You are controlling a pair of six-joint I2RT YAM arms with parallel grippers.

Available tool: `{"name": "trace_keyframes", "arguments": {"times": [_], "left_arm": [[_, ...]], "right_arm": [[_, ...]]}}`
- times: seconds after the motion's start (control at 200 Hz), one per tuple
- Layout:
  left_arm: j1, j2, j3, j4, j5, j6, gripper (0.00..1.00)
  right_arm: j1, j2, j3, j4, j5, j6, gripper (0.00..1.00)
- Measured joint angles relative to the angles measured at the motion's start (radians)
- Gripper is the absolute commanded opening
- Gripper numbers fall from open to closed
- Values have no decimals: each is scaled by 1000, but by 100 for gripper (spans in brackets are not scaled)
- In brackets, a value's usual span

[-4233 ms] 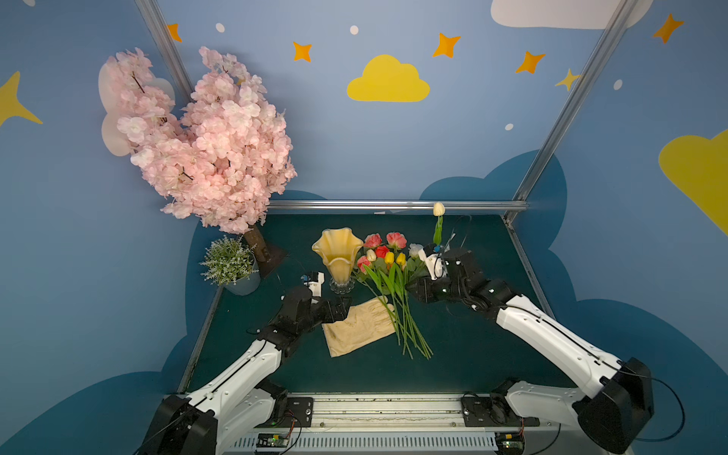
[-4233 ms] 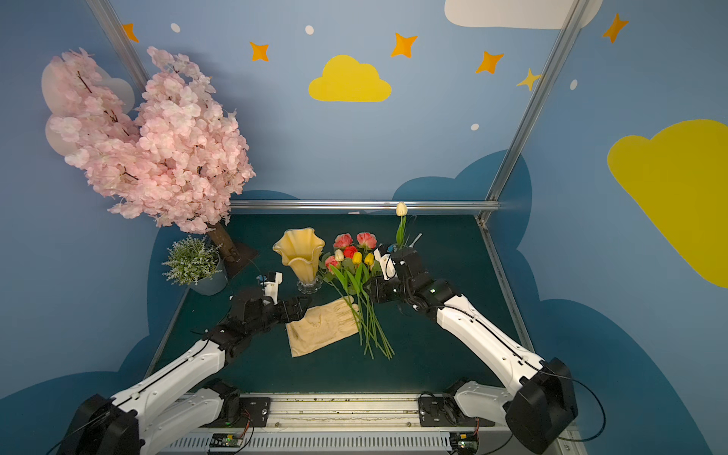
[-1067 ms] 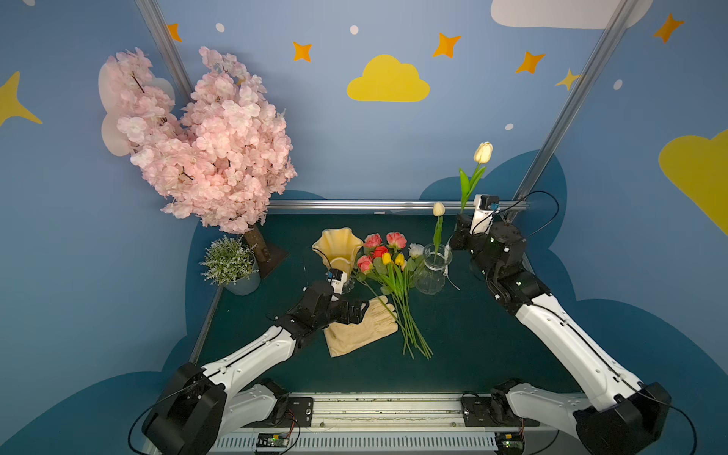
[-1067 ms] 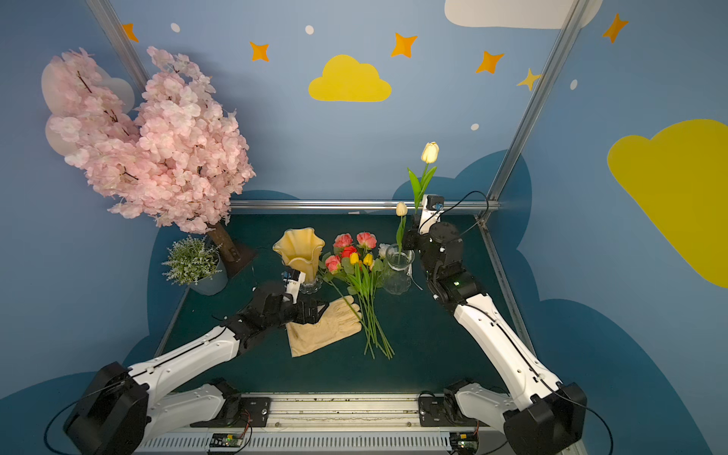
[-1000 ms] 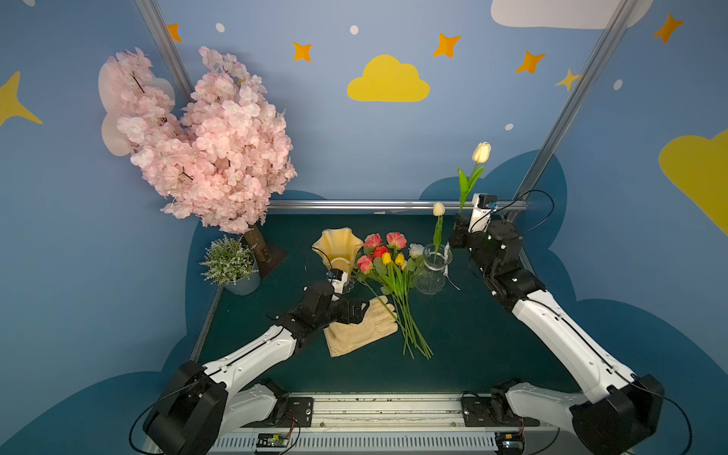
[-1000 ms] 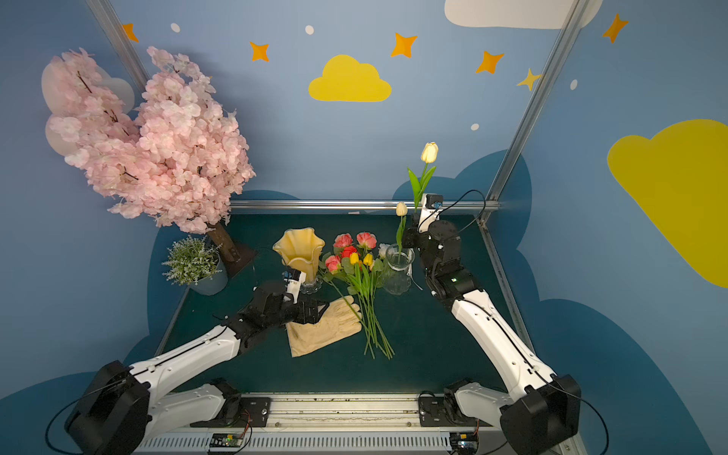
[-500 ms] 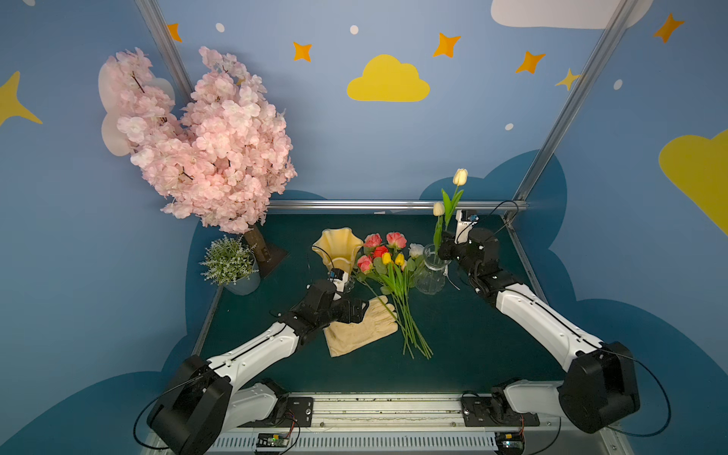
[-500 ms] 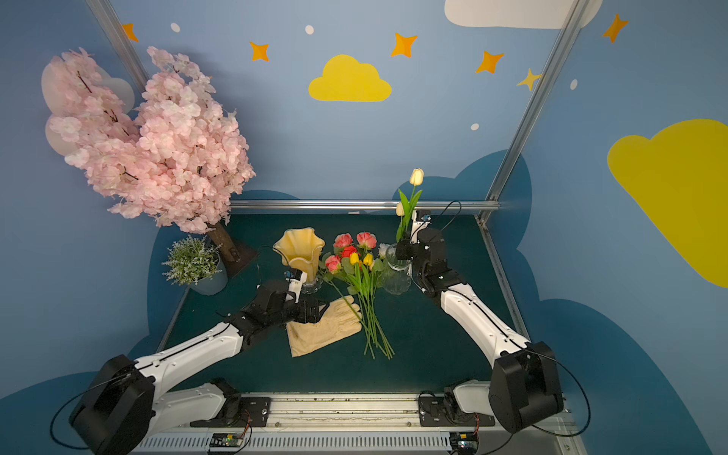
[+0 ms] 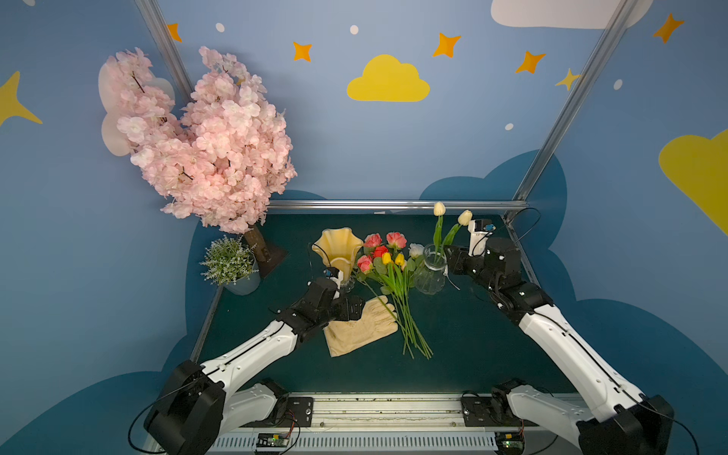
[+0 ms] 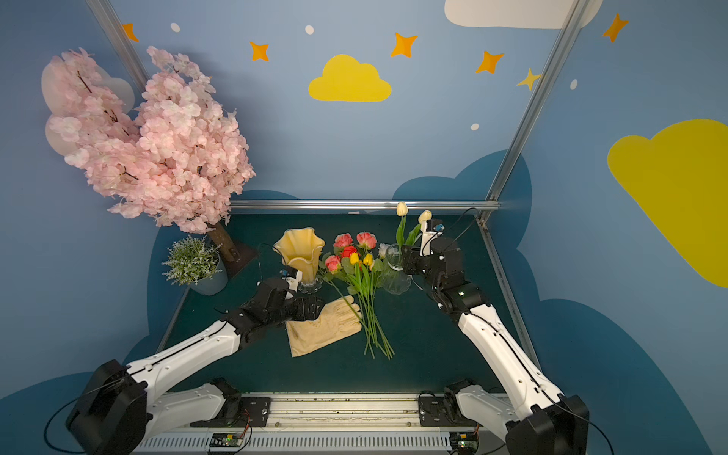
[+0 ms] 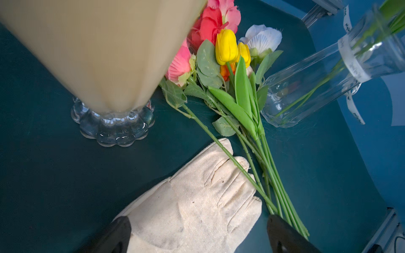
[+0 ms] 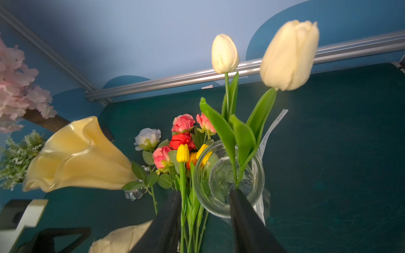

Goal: Arrange the flowers in different vases according to their variety
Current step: Pick up the flower at the center of the board.

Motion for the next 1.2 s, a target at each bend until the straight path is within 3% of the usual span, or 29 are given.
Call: {"name": "trace_keyframes", "arguments": {"times": [0.24, 0.456, 0.671, 0.976, 1.202], "left_arm": [[-108, -57, 125, -129, -89, -167, 99], [-189, 64, 214, -179, -165, -353, 81], [-249, 281, 333, -226, -269, -502, 58], [-245, 549, 494, -260, -380, -639, 47], [-220, 661, 553, -274, -395, -681, 37]], "right_arm": [[0, -186, -169, -43, -53, -3, 65], [0, -281, -280, -51, -15, -3, 68], [0, -336, -378, 6, 42, 1, 60], [0, -356, -418, 56, 89, 2, 52], [0, -337, -418, 69, 93, 6, 47]]}}
